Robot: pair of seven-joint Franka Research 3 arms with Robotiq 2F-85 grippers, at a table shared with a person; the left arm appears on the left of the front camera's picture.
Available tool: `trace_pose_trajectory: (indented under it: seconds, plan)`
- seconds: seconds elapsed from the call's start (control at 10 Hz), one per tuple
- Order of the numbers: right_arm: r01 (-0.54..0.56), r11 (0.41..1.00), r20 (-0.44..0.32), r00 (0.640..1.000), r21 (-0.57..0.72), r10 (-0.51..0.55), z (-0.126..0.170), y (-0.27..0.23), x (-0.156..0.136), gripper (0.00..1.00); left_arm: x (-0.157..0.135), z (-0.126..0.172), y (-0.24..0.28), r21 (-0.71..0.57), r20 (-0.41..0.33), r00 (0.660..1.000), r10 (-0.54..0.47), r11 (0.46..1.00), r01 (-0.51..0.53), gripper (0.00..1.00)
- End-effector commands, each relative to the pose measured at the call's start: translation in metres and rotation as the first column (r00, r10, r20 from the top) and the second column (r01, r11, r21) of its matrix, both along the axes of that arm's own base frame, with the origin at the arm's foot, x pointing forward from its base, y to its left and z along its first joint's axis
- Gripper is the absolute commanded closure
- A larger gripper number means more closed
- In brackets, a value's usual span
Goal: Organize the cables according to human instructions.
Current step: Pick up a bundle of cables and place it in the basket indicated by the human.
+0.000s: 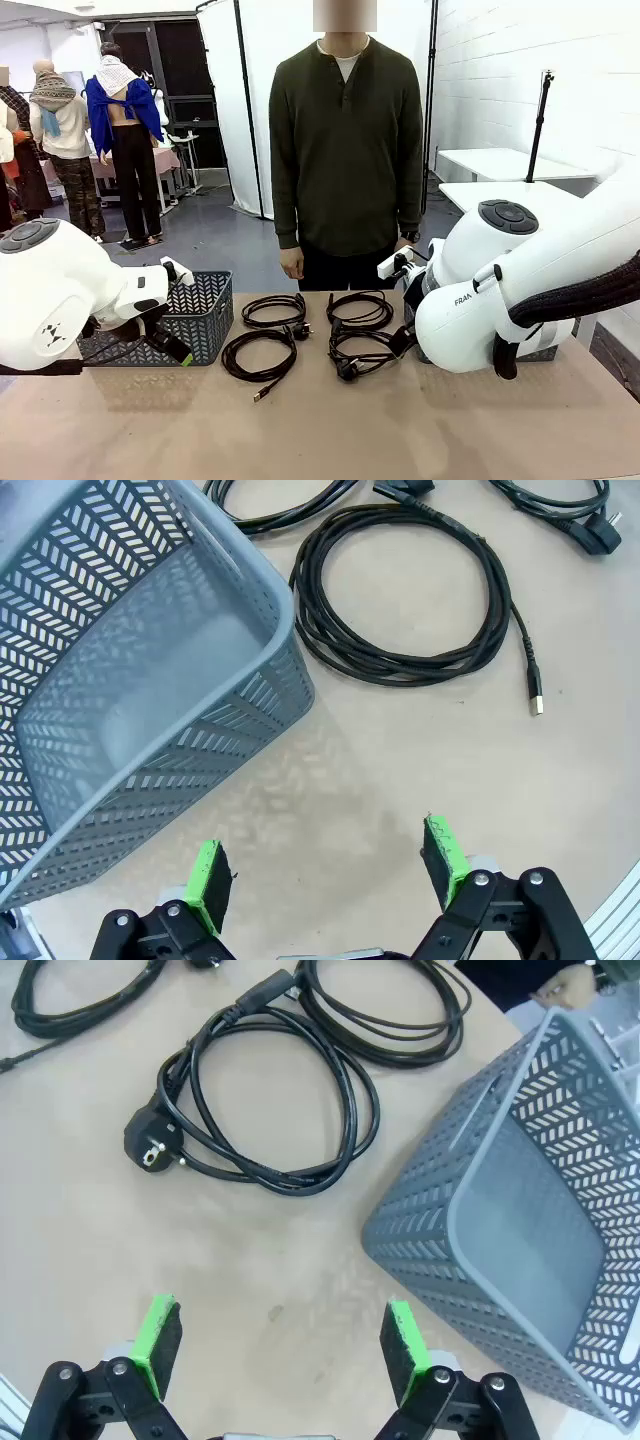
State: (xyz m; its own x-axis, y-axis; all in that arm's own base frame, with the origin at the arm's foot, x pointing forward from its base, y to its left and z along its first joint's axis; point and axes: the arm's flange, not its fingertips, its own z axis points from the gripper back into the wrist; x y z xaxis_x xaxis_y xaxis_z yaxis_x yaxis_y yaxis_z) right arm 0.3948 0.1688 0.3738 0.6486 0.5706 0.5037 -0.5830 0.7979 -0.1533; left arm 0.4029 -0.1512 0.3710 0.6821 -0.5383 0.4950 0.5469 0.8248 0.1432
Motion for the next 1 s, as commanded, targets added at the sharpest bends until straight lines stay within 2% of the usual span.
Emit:
trace_pose_trajectory:
  seconds: [0.0, 0.9]
  plan:
    - [0.000, 1.000, 0.000, 1.000, 0.000, 0.000, 0.0000, 0.0000, 0.0000, 0.00, 0.0000, 0.0001, 0.0000, 0.000, 0.000, 1.000, 0.000, 1.000, 0.000, 0.00]
    - [0.000, 1.000, 0.000, 1.000, 0.000, 0.000, 0.0000, 0.0000, 0.0000, 0.00, 0.0000, 0.0001, 0.0000, 0.000, 0.000, 1.000, 0.000, 1.000, 0.000, 0.00]
